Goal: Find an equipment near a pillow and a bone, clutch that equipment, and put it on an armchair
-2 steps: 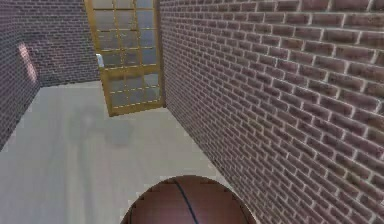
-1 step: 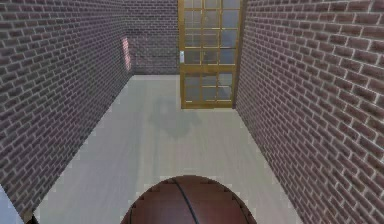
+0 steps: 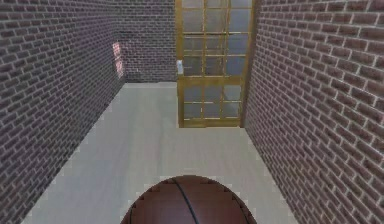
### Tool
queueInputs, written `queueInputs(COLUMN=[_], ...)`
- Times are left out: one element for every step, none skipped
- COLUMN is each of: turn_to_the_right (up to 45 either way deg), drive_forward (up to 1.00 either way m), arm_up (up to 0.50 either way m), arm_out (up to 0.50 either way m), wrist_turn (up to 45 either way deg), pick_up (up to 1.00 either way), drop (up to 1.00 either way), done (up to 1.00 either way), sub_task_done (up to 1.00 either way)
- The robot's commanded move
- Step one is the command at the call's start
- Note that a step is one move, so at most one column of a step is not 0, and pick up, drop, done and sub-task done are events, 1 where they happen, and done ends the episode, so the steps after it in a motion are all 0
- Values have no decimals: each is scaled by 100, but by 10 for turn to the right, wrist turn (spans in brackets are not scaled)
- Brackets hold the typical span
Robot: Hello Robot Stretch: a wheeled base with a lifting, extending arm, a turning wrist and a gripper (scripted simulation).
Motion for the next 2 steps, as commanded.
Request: queueInputs(turn_to_the_right=[-210,0], drive_forward=[0,100], arm_up=[0,0], arm_out=[0,0], wrist_turn=[0,0], pick_up=[0,0], drop=[0,0], done=[0,0], sub_task_done=[0,0])
